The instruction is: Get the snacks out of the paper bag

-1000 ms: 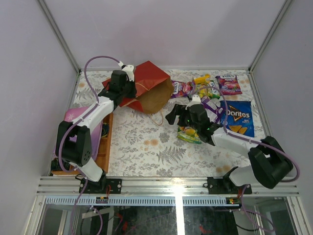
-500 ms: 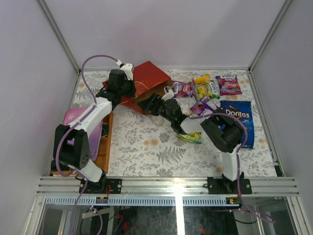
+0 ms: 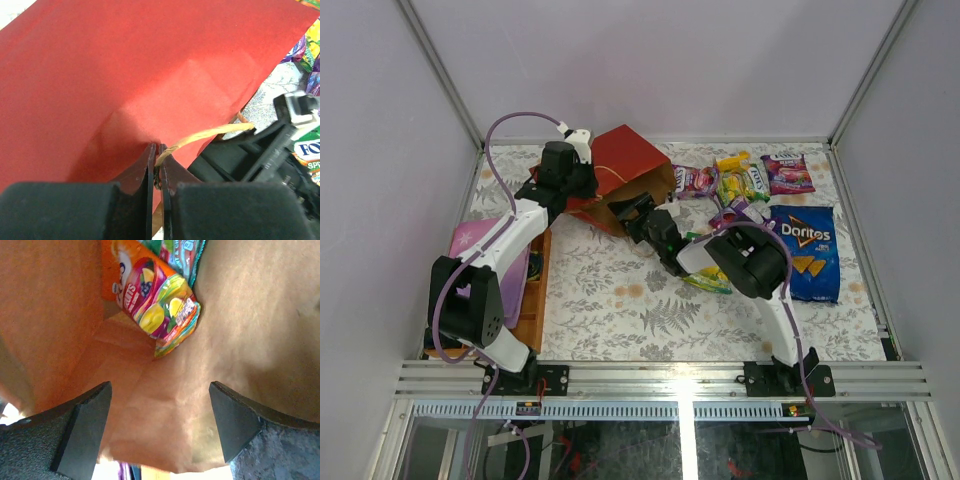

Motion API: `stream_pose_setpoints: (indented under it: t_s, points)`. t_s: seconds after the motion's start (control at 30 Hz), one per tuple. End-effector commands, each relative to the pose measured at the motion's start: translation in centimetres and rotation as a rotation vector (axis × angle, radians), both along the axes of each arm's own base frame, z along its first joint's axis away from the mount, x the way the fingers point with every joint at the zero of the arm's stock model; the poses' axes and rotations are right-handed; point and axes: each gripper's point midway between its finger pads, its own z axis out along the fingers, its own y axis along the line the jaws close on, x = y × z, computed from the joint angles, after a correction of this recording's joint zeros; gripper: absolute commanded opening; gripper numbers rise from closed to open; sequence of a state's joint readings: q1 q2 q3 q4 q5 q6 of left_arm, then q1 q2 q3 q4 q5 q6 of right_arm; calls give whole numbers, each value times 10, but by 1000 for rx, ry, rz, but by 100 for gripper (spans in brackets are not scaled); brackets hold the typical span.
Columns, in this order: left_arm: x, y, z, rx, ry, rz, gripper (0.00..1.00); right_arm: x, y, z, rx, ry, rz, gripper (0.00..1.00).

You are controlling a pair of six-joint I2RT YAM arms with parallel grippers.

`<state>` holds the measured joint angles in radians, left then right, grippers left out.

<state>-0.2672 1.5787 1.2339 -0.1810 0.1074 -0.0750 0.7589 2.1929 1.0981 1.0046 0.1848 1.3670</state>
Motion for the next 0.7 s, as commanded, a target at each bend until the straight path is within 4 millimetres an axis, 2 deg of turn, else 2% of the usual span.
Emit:
stream_pose_setpoints:
  t_s: [0.0, 0.13, 0.17, 0.33, 0.47, 0.67]
  points:
    - [2, -3, 17, -32, -34, -9, 4, 26, 20, 22, 132, -16, -66, 86]
    - [-1, -2, 20, -26, -35, -13, 3, 45, 38, 7, 115, 20, -66, 86]
    - [-2, -1, 21, -24, -36, -13, 3, 49, 41, -2, 90, 52, -68, 86]
    - [-7, 0, 27, -26, -48, -14, 3, 67, 46, -32, 90, 170, -86, 84]
    - [-6, -1, 28, -30, -51, -19, 3, 79, 45, -41, 68, 211, -111, 84]
    - [-6, -4, 23, -32, -37, -30, 3, 89, 57, -44, 57, 213, -99, 80]
